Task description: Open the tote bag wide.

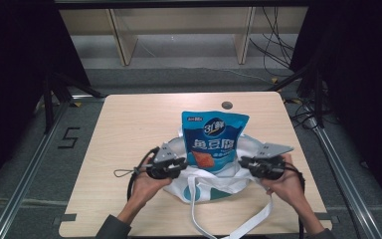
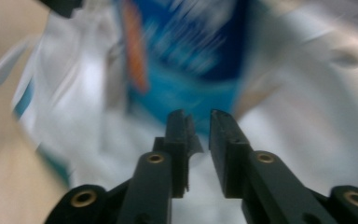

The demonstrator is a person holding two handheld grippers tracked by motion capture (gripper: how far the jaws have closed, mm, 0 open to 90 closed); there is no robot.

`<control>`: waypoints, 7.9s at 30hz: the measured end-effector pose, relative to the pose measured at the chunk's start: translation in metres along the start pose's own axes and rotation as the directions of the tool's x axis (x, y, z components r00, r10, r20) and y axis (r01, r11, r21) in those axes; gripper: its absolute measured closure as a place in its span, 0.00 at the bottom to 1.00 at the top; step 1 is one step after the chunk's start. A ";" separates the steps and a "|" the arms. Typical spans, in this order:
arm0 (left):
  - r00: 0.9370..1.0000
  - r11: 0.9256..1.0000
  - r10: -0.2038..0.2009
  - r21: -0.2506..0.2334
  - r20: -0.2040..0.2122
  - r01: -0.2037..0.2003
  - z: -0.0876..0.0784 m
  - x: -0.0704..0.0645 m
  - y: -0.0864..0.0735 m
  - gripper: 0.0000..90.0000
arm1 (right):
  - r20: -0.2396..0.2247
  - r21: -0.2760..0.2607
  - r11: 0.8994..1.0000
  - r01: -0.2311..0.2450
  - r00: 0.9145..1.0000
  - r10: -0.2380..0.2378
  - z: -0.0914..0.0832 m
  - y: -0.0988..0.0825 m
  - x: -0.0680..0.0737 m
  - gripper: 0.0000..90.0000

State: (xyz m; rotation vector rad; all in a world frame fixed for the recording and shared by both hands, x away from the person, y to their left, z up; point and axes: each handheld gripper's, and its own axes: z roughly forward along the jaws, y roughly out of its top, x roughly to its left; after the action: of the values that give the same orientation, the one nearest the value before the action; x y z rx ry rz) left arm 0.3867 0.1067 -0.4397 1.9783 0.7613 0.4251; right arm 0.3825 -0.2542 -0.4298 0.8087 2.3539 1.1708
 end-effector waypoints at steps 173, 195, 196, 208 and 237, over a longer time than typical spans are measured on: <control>0.988 0.988 -0.150 -0.046 -0.021 0.149 -0.019 -0.007 -0.038 0.23 | 0.102 -0.010 0.995 -0.103 0.989 0.104 0.007 -0.012 0.002 0.38; 0.995 0.995 -0.099 -0.023 -0.027 0.099 -0.031 -0.025 -0.071 0.19 | 0.120 0.033 0.997 -0.074 0.990 0.070 -0.001 -0.036 0.025 0.37; 0.995 0.995 -0.096 -0.017 -0.025 0.095 -0.032 -0.025 -0.072 0.19 | 0.120 0.031 0.997 -0.072 0.990 0.068 -0.003 -0.037 0.027 0.37; 0.999 0.999 -0.044 0.015 -0.006 0.044 -0.044 -0.044 -0.086 0.17 | 0.073 0.062 0.994 -0.087 0.994 0.082 -0.014 -0.061 0.047 0.34; 0.999 0.993 -0.025 0.114 -0.030 0.029 -0.049 -0.064 -0.100 0.17 | 0.017 0.143 0.987 -0.076 0.997 0.074 -0.029 -0.086 0.070 0.31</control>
State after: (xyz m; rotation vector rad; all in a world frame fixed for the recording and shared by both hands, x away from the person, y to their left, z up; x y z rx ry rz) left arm 0.2774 0.1327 -0.5015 2.0699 0.8460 0.4019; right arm 0.2847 -0.2677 -0.4892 0.9571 2.4395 1.0311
